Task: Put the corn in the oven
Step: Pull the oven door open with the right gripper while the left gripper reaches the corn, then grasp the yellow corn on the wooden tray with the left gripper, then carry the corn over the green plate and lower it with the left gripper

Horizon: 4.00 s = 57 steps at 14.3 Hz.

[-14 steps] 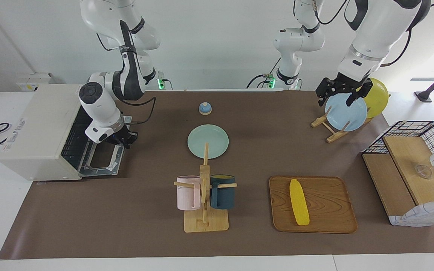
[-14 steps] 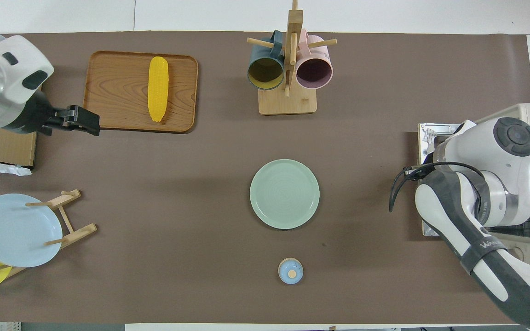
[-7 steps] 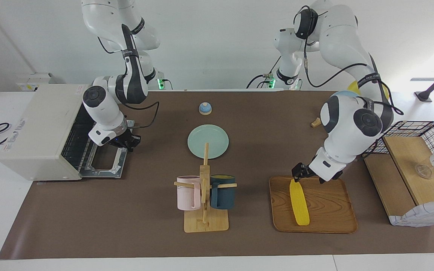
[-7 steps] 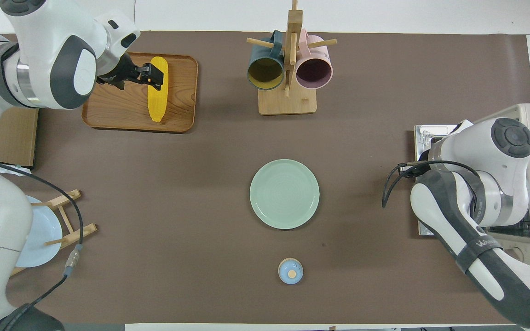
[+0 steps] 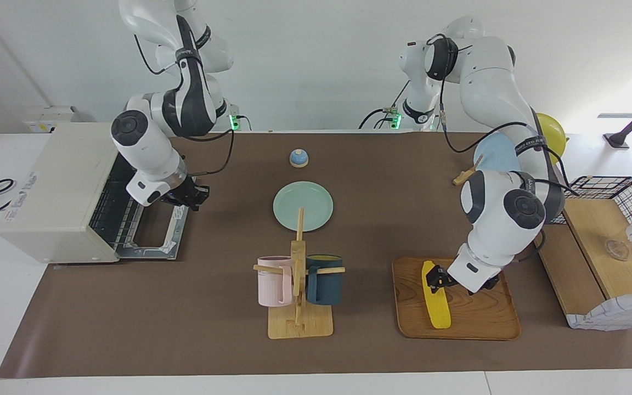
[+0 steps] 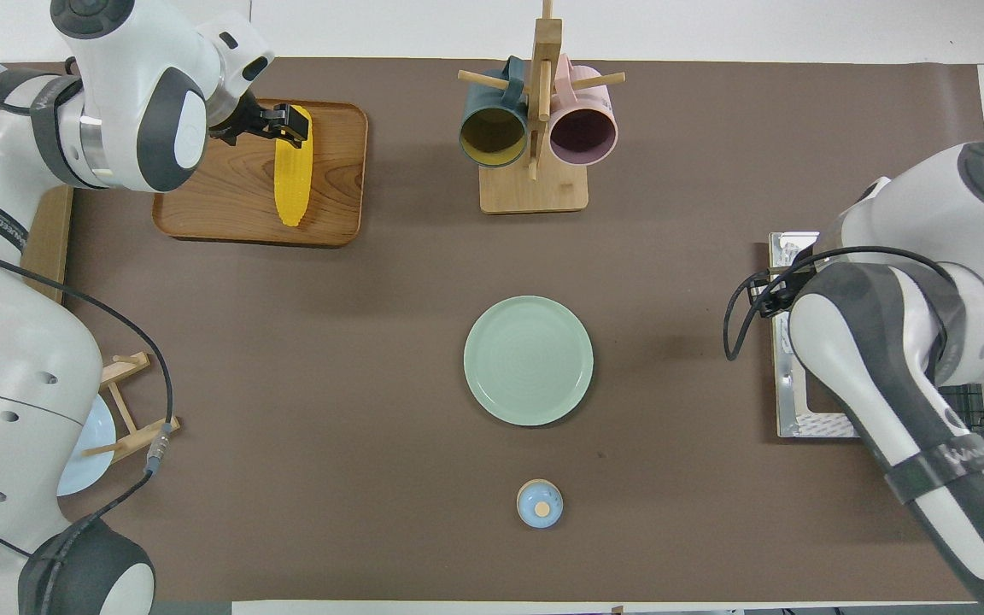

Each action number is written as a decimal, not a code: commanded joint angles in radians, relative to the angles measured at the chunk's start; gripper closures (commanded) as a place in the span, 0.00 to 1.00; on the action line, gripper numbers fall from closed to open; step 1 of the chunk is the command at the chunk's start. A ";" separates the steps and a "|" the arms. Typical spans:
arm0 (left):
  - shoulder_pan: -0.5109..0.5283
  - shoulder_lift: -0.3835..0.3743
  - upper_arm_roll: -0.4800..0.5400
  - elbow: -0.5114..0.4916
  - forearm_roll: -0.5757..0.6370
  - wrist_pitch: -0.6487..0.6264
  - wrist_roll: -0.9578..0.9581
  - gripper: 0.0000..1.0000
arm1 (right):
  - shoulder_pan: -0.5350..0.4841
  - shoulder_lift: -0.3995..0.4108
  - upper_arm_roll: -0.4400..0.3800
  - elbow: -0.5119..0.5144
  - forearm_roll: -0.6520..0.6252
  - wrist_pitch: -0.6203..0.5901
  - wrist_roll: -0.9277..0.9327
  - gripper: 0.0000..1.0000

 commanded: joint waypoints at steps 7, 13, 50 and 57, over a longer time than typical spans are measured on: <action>-0.025 0.067 -0.001 0.003 0.011 0.079 0.087 0.00 | -0.024 -0.117 -0.005 0.269 -0.144 -0.476 0.004 1.00; -0.019 0.067 0.002 -0.034 0.014 0.119 0.087 0.00 | -0.070 -0.129 -0.008 0.254 -0.076 -0.502 0.002 0.00; -0.588 -0.427 0.001 -0.804 -0.103 0.489 -0.511 1.00 | -0.023 -0.107 -0.057 0.310 -0.057 -0.417 0.039 0.00; -0.588 -0.410 0.002 -0.812 -0.096 0.512 -0.508 0.61 | -0.021 -0.107 -0.057 0.311 -0.058 -0.417 0.039 0.00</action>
